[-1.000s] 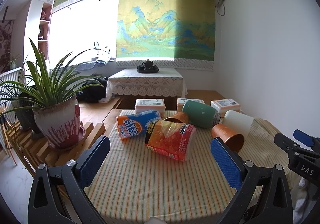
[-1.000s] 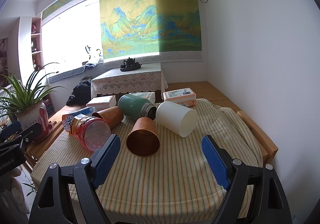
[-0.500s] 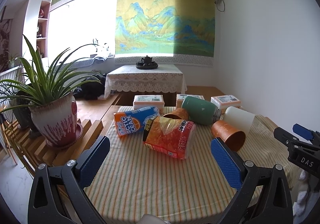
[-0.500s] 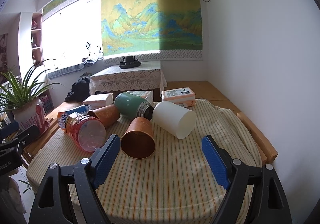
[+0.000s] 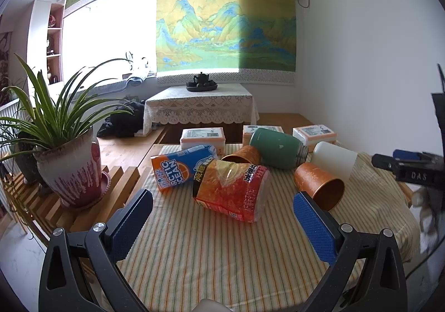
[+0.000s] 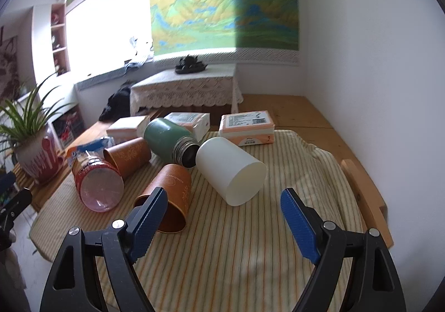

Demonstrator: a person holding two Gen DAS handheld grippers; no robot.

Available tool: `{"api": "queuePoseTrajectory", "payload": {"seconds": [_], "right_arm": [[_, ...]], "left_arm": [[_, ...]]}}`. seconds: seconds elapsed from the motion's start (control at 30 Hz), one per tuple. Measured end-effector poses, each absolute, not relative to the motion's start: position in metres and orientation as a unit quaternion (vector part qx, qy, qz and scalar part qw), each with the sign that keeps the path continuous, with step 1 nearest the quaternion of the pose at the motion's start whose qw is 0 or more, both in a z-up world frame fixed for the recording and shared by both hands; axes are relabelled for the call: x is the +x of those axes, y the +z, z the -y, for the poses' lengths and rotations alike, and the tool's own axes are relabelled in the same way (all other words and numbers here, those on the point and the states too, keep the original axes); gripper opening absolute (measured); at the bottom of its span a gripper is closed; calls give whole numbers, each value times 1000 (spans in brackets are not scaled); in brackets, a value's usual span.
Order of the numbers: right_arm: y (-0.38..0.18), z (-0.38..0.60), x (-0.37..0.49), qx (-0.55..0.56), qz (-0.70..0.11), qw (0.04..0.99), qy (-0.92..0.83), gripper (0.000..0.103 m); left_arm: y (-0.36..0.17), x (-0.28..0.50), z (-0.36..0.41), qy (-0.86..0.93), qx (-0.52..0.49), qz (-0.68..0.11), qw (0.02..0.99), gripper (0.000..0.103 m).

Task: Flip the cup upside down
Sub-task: 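Move the right gripper to the white cup lying on its side and grasp it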

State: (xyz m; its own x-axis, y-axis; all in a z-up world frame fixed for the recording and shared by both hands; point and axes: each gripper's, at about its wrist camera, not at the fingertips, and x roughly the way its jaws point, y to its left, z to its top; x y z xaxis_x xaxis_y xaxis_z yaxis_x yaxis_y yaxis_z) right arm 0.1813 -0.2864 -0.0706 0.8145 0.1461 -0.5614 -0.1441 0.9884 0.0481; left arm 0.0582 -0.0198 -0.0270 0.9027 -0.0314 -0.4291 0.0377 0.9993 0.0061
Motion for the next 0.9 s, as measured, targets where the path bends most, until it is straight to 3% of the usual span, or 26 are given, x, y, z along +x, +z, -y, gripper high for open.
{"api": "queuePoseTrajectory", "payload": {"seconds": [0.3, 0.67, 0.73, 0.8, 0.9], "right_arm": [[-58, 277, 274, -125, -386, 902, 145, 80], [-98, 257, 341, -194, -488, 828, 197, 79], [-103, 255, 342, -200, -500, 817, 206, 76], [-107, 253, 345, -210, -507, 810, 205, 67], [-106, 252, 347, -217, -510, 805, 210, 67]], "left_arm": [[-34, 72, 11, 5, 3, -232, 973, 102], [-41, 87, -14, 40, 3, -246, 969, 102], [-43, 89, -18, 45, 1, -247, 968, 102], [-44, 90, -20, 47, -3, -249, 967, 102], [-45, 90, -21, 48, -3, -251, 967, 102]]}}
